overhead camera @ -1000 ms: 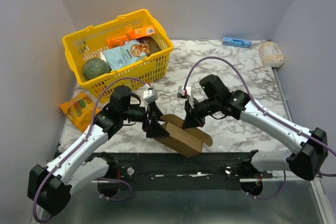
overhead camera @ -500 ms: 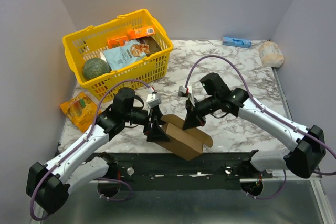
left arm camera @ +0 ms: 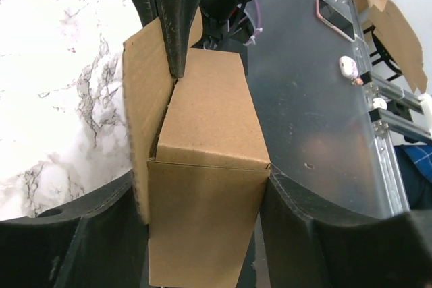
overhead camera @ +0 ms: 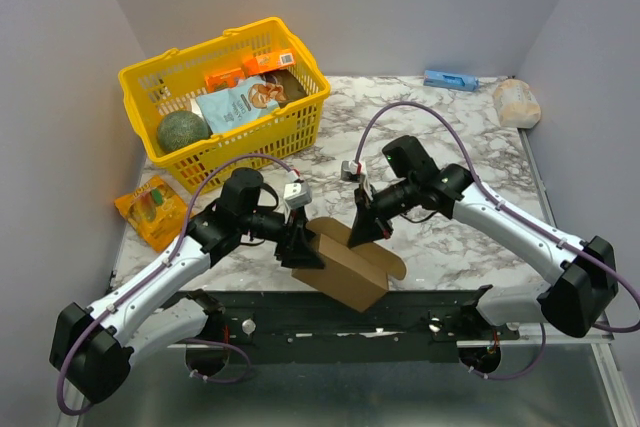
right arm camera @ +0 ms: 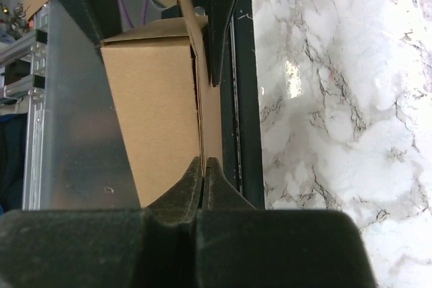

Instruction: Fold the paper box

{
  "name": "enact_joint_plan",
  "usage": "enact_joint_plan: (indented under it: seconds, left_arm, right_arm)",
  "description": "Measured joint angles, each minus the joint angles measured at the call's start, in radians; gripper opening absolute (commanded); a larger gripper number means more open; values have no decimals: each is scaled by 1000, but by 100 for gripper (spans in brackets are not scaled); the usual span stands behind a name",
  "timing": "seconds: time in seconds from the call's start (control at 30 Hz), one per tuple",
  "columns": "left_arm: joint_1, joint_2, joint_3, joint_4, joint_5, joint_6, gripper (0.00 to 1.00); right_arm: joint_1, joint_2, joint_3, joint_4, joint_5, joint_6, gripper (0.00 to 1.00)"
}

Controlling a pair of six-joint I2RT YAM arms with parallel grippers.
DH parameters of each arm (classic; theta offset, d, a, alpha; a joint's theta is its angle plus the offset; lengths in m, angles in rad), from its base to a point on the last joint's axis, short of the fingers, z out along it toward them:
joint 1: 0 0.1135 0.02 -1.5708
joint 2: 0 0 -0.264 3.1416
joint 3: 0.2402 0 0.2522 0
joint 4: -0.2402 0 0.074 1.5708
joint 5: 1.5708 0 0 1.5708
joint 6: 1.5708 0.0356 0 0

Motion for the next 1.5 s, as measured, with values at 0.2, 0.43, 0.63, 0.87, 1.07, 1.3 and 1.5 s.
enact_joint_plan:
  seconds: [0.2,0.43,0.63,0.87,1.07,1.3,1.5]
  left_arm:
    - [-6,-1,6,-15,-16,23,51]
    - [-6,-15,6,-40,-90,43,49]
    - [-11,-55,6,-56,-151,59,49]
    - [-11,-69,6,-52,-159,59,50]
    - [-11,-75,6,-48,-161,59,54]
    - [-11,-93,6,-53,-249,68,91]
    - [-10,-94,6,-76,-366,70,99]
  right_arm:
    - [-1,0,2,-5,-14,9,46]
    - [-1,-7,-4,23,-78,58,78]
    - [12,-36,-43,71,-54,98,90]
    - [50,-37,-102,120,59,109,91]
    - [79,-37,-111,166,119,110,82]
    - [103,-43,-127,194,186,117,61]
    - [105,-55,-149,202,257,116,51]
